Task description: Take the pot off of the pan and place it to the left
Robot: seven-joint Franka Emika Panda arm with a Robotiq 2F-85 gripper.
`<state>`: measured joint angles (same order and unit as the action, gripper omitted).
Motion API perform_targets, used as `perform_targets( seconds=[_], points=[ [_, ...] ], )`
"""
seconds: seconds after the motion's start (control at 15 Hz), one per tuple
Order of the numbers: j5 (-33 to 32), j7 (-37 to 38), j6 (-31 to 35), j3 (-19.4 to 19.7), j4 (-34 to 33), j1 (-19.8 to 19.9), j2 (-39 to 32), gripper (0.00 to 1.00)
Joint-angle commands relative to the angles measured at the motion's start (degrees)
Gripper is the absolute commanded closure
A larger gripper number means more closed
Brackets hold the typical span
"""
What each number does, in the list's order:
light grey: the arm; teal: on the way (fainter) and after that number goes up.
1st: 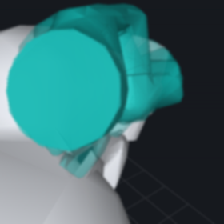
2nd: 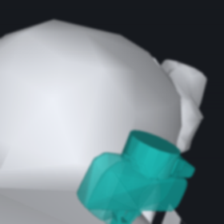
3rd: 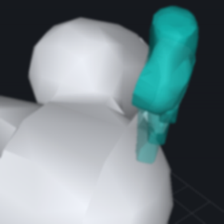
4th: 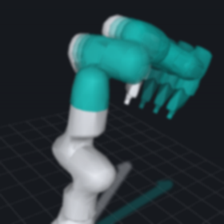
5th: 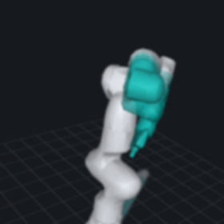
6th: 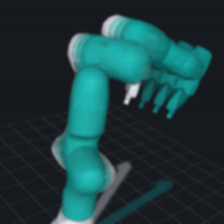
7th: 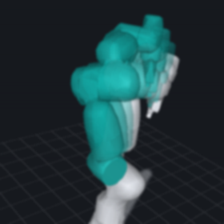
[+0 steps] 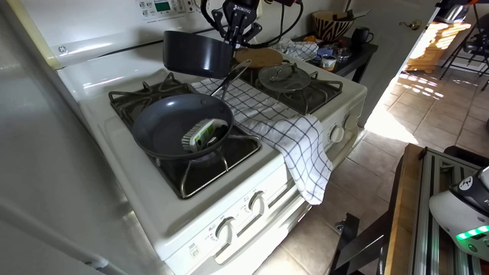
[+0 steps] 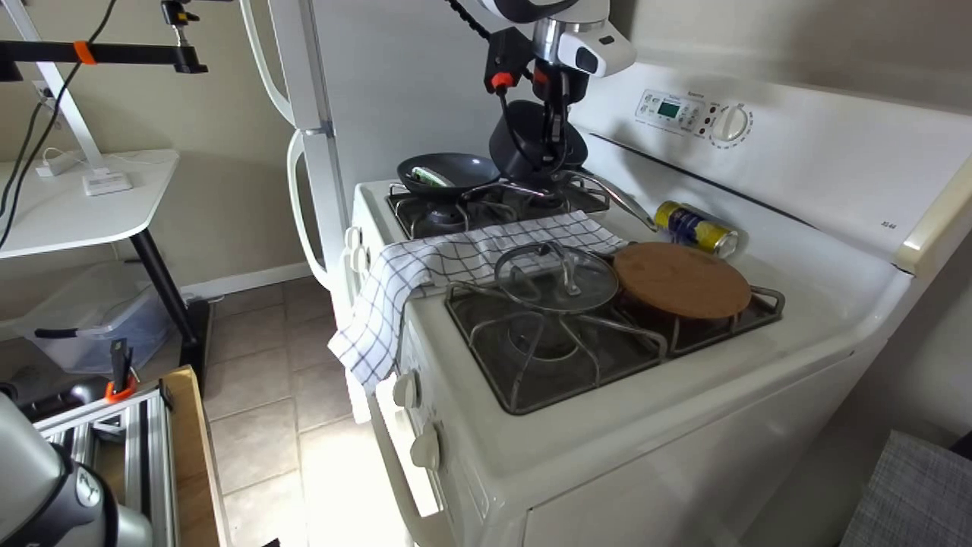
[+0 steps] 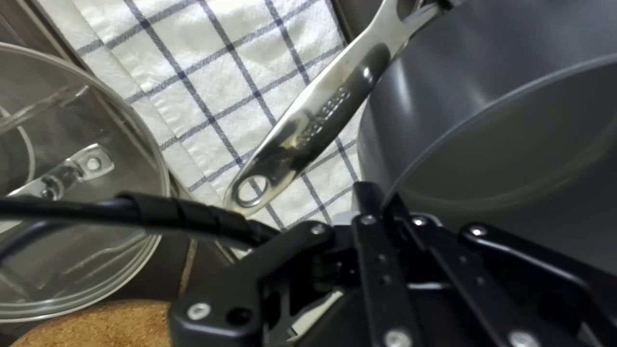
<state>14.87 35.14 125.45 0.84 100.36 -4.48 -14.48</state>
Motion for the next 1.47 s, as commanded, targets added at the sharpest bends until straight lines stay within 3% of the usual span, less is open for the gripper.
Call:
perform_targets(
  seconds=[0.0,0.87,1.4],
  points=[
    [-2.94,4.19,-1.58,0.86,-1.50,0.12,0.80,0.99],
    [-16.18,20.32,-5.22,4.73,0.27,0.51,3.59,0.99],
    [-20.40,29.97,-7.43,5.45,-1.81,1.35,2.11,0.99]
  ],
)
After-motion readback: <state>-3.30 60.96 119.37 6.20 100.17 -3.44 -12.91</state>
